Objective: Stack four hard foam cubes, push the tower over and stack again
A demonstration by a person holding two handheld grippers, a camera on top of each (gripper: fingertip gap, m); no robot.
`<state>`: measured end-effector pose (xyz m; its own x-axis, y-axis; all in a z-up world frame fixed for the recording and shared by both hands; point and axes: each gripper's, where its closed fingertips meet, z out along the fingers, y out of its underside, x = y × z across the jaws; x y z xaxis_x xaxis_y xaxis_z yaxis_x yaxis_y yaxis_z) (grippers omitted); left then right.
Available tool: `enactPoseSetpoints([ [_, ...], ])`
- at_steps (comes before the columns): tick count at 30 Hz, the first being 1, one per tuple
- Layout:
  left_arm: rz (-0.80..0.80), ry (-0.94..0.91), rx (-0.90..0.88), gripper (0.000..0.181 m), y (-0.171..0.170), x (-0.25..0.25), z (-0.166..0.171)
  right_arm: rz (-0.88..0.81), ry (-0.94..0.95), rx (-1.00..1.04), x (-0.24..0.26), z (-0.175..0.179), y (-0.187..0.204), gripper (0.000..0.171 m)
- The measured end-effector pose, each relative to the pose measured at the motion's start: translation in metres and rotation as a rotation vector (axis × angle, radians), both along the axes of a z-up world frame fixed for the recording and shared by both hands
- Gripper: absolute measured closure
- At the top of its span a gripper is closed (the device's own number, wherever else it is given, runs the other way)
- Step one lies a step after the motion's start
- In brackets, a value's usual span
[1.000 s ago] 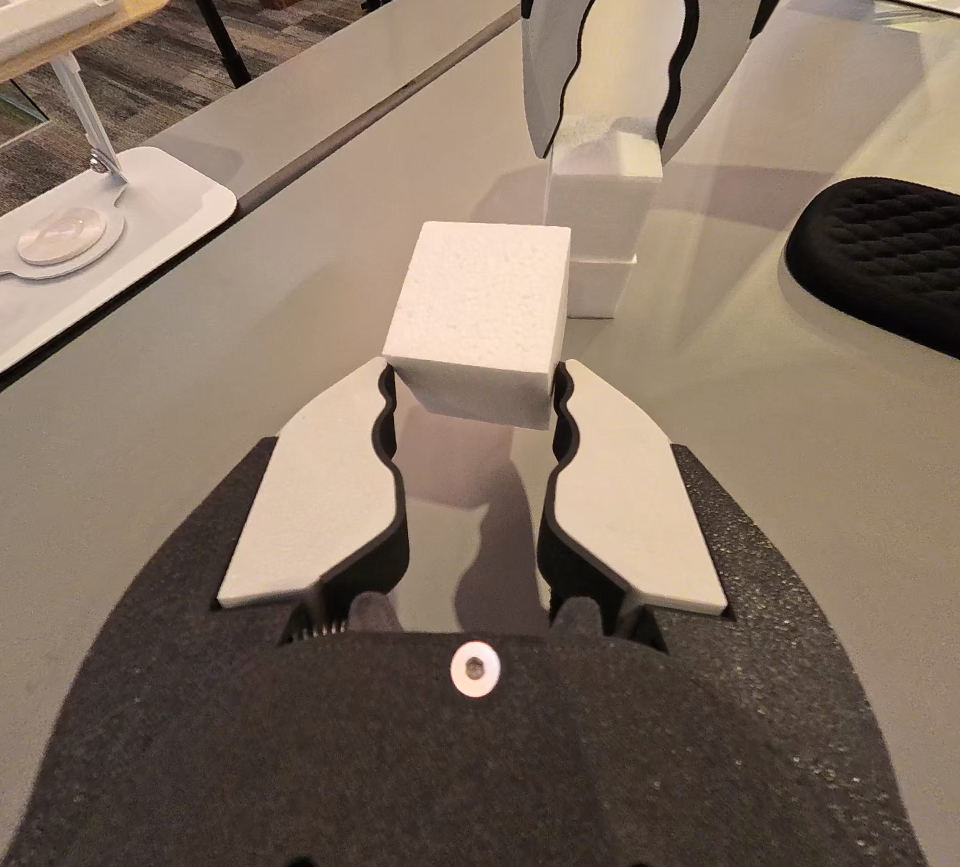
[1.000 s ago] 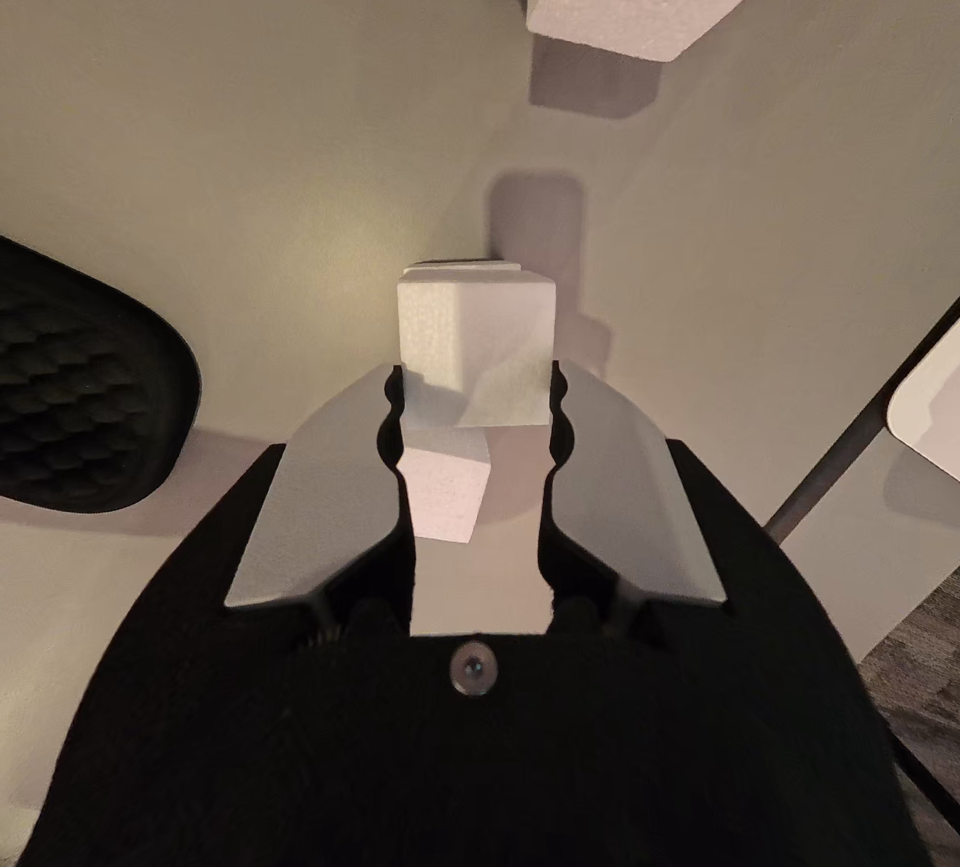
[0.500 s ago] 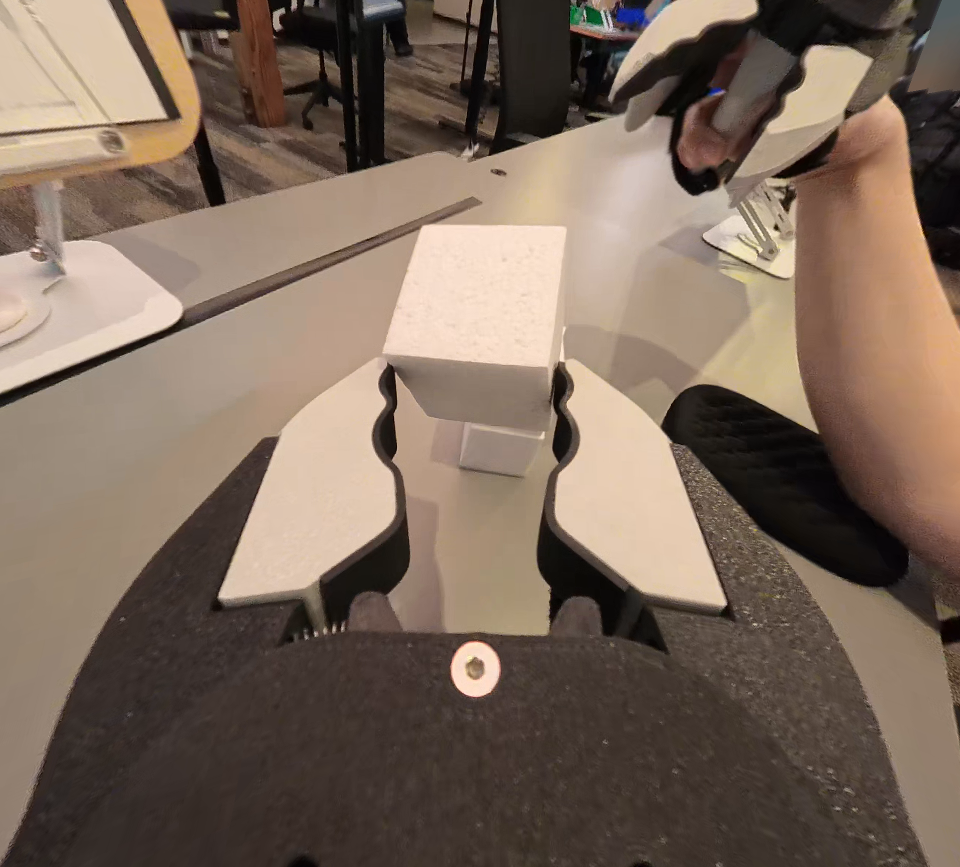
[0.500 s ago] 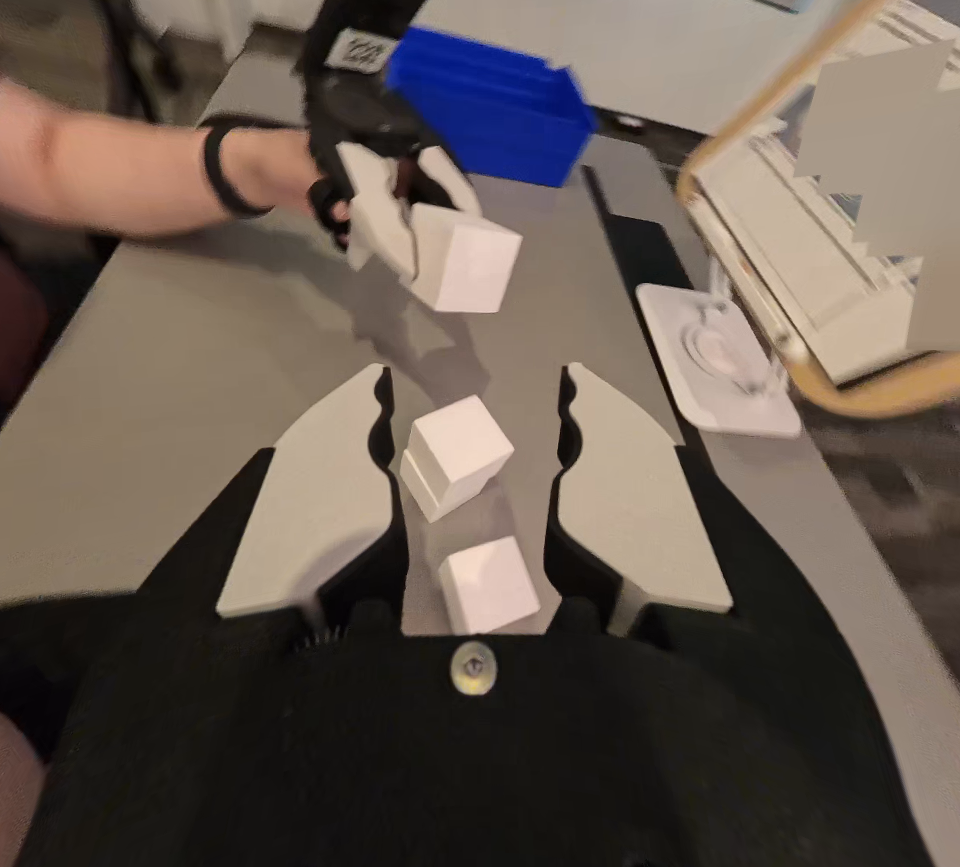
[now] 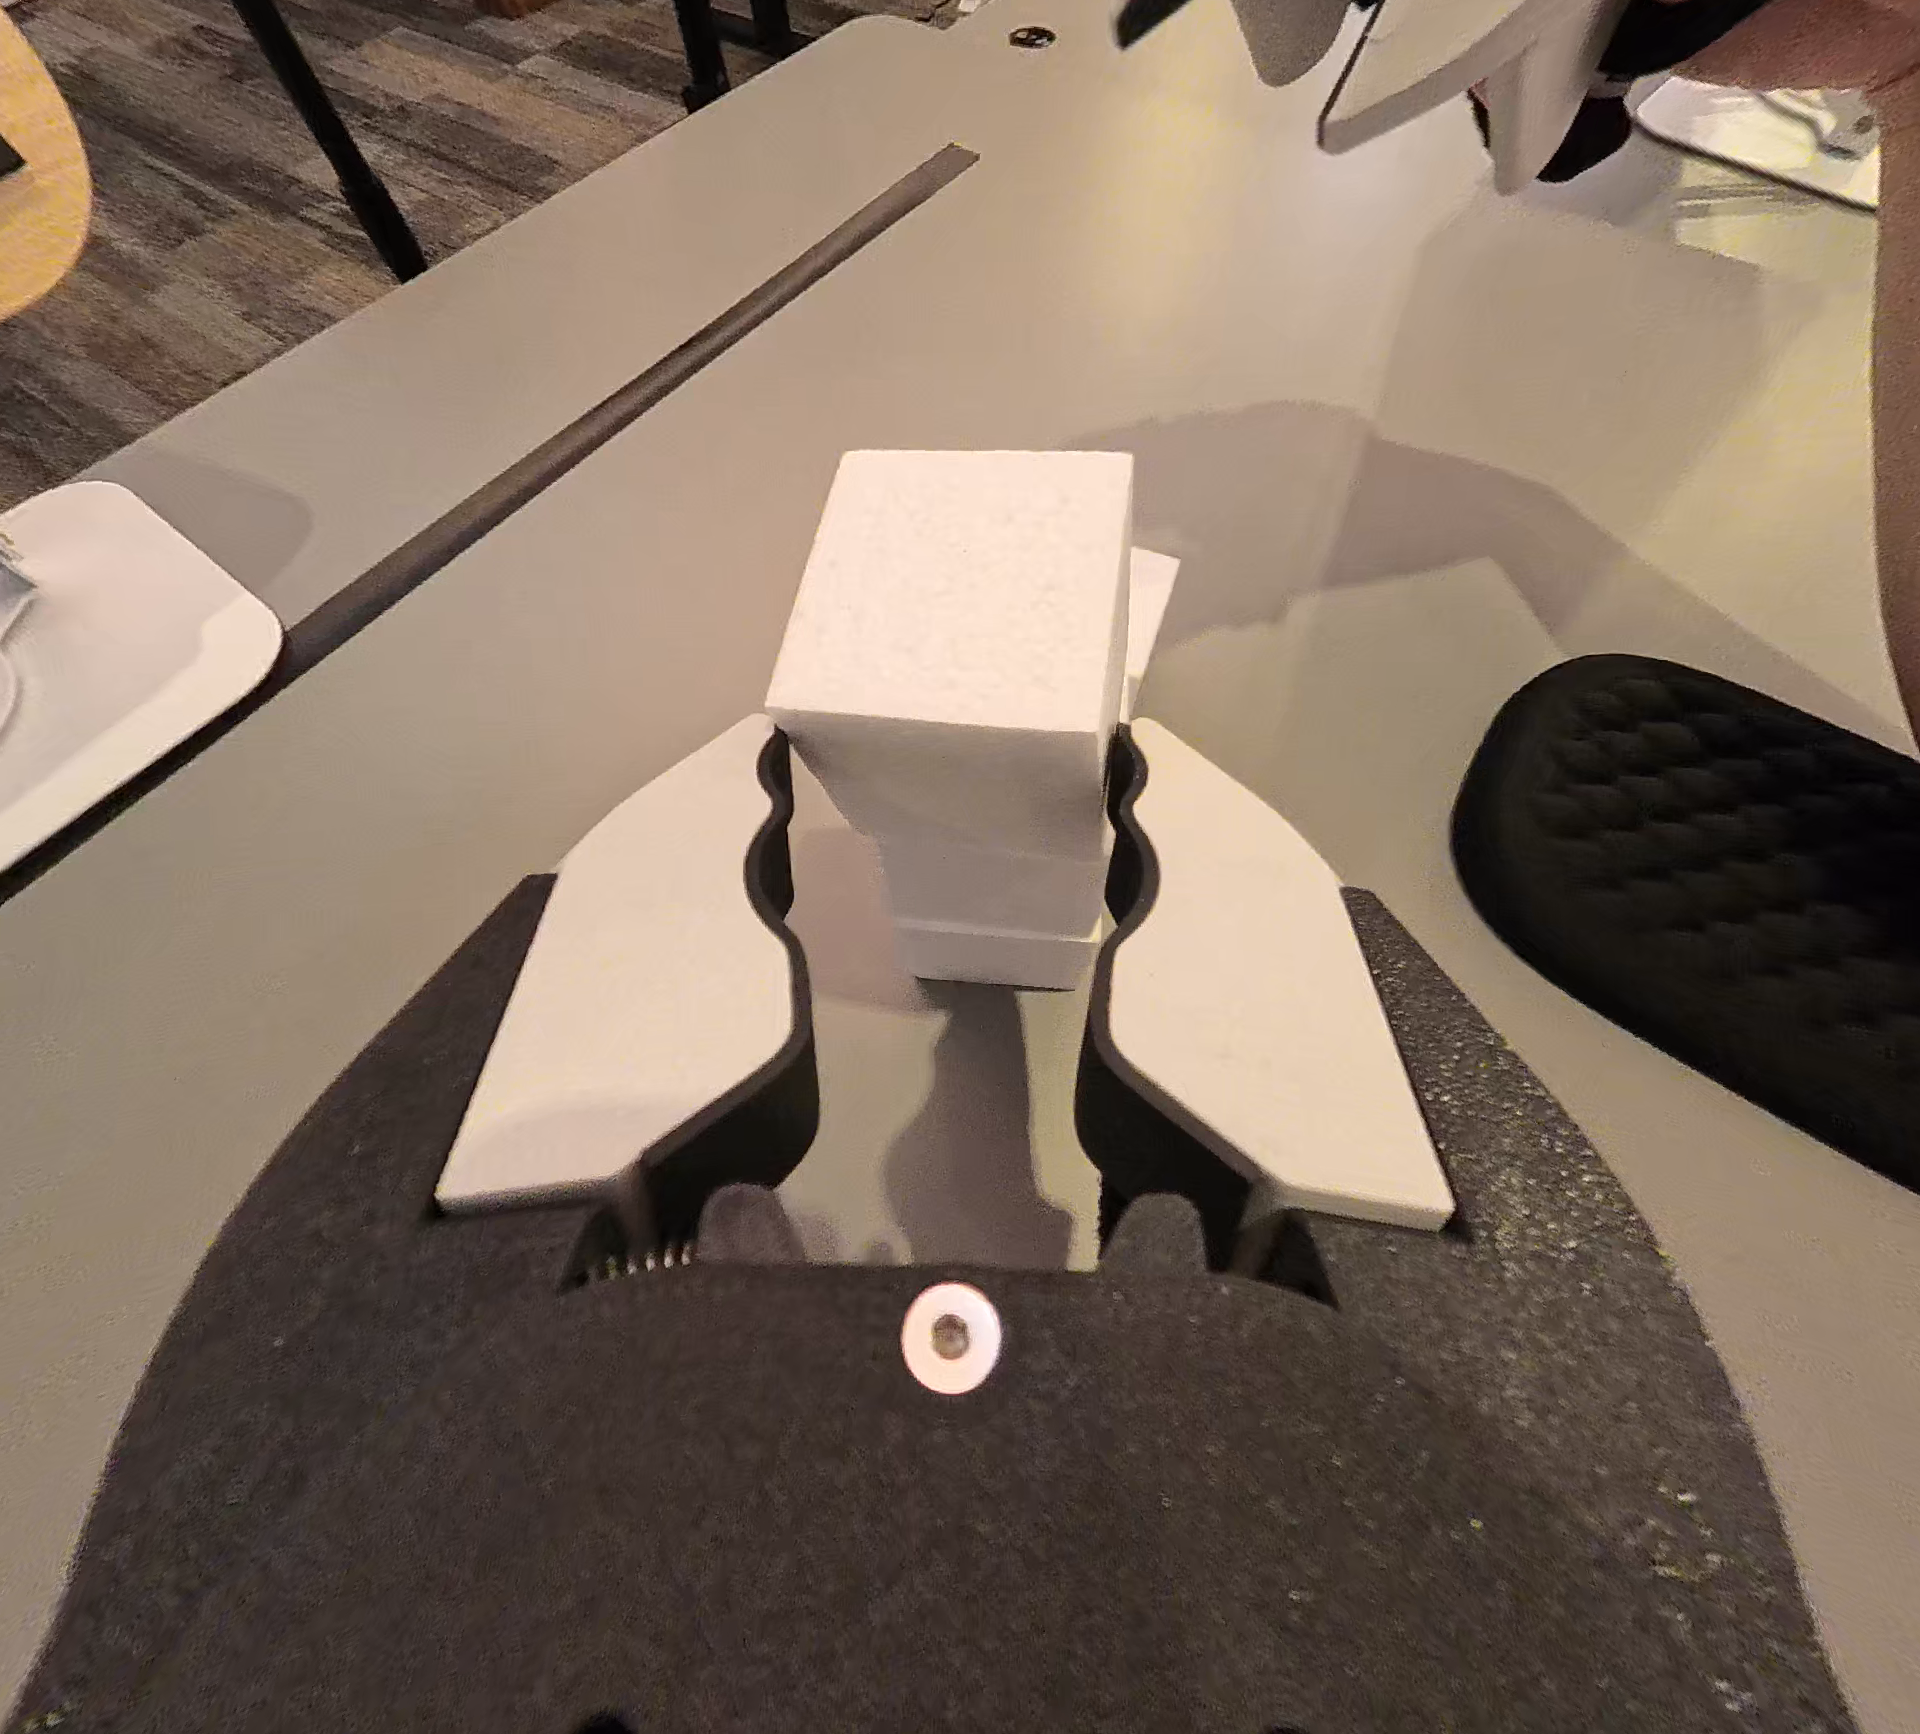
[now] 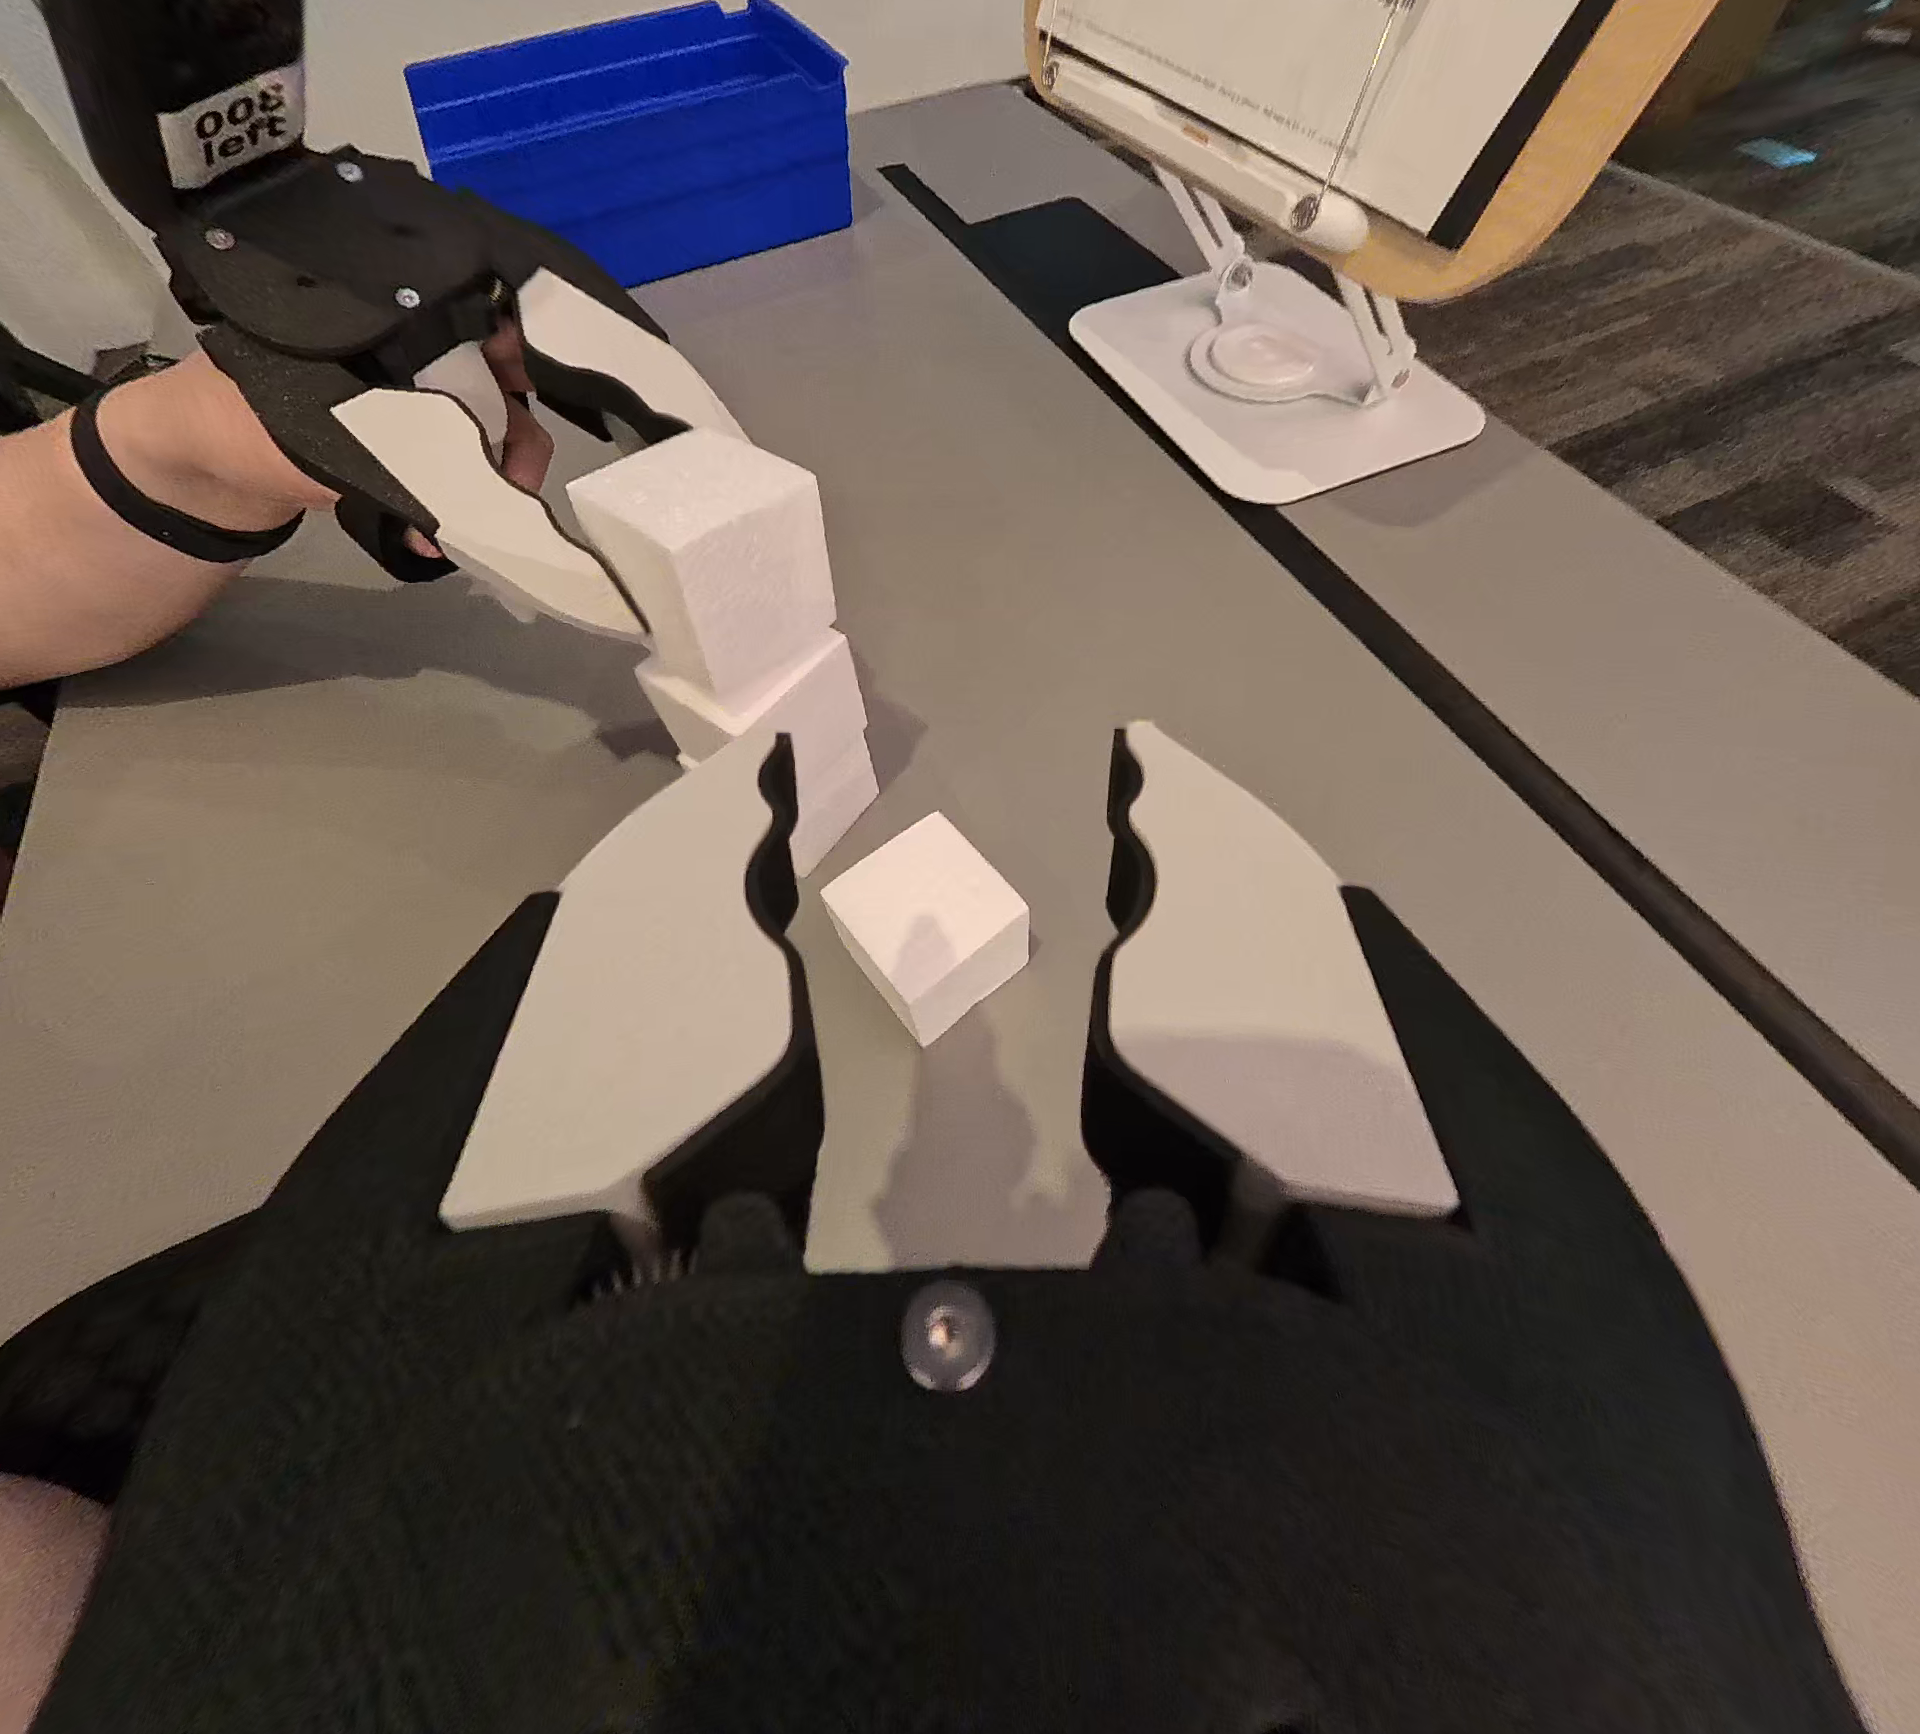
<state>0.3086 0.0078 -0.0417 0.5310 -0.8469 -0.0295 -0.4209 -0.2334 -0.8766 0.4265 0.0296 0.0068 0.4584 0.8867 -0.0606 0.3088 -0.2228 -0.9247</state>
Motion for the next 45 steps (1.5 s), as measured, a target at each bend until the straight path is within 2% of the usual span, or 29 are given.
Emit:
enactPoseSetpoints([
  [6,-0.024,0.011,0.015,0.123,-0.002,0.003,-0.005,-0.033,-0.066,-0.041,0.005,-0.019,0.006,0.11],
  [8,-0.014,0.008,0.028,0.109,-0.001,0.004,-0.003,-0.073,-0.064,-0.044,0.008,-0.02,0.012,0.107],
  [11,-0.009,-0.009,0.039,0.098,-0.003,-0.001,0.004,-0.189,-0.054,-0.066,0.01,-0.016,0.025,0.102],
  [15,0.018,-0.039,0.042,0.1,-0.005,-0.031,0.011,-0.419,-0.073,-0.106,0.01,-0.025,0.038,0.092],
  [18,0.057,-0.079,0.001,0.105,-0.003,-0.06,0.001,-0.582,-0.124,-0.097,0.004,-0.056,0.023,0.092],
  [20,0.095,-0.081,-0.031,0.106,0.0,-0.078,-0.014,-0.653,-0.153,-0.087,-0.003,-0.08,0.008,0.082],
  [24,0.144,-0.088,-0.068,0.108,0.001,-0.101,-0.038,-0.741,-0.088,-0.113,-0.022,-0.102,-0.007,0.082],
  [28,0.153,-0.103,-0.092,0.108,-0.003,-0.11,-0.046,-0.839,-0.241,-0.118,-0.01,-0.129,-0.003,0.083],
  [30,0.155,-0.12,-0.086,0.108,-0.003,-0.112,-0.042,-0.815,-0.23,-0.178,-0.013,-0.142,-0.003,0.094],
  [31,0.157,-0.131,-0.08,0.109,-0.003,-0.112,-0.04,-0.798,-0.221,-0.208,-0.016,-0.145,-0.003,0.109],
  [33,0.154,-0.148,-0.075,0.111,-0.003,-0.112,-0.038,-0.787,-0.211,-0.219,-0.015,-0.141,-0.005,0.113],
  [35,0.157,-0.141,-0.081,0.111,-0.002,-0.113,-0.04,-0.784,-0.192,-0.181,-0.01,-0.121,-0.005,0.113],
  [38,0.149,-0.15,-0.095,0.111,-0.002,-0.112,-0.041,-0.71,-0.174,-0.067,-0.007,-0.06,0.0,0.113],
  [41,0.147,-0.149,-0.098,0.112,-0.001,-0.114,-0.043,-0.434,-0.167,0.038,-0.035,0.011,0.0,0.113],
  [42,0.145,-0.149,-0.102,0.112,0.0,-0.114,-0.043,-0.292,-0.151,0.053,-0.052,0.031,-0.005,0.113],
  [45,0.148,-0.139,-0.106,0.113,0.001,-0.117,-0.047,0.209,-0.129,0.006,-0.1,0.054,-0.043,0.113],
])
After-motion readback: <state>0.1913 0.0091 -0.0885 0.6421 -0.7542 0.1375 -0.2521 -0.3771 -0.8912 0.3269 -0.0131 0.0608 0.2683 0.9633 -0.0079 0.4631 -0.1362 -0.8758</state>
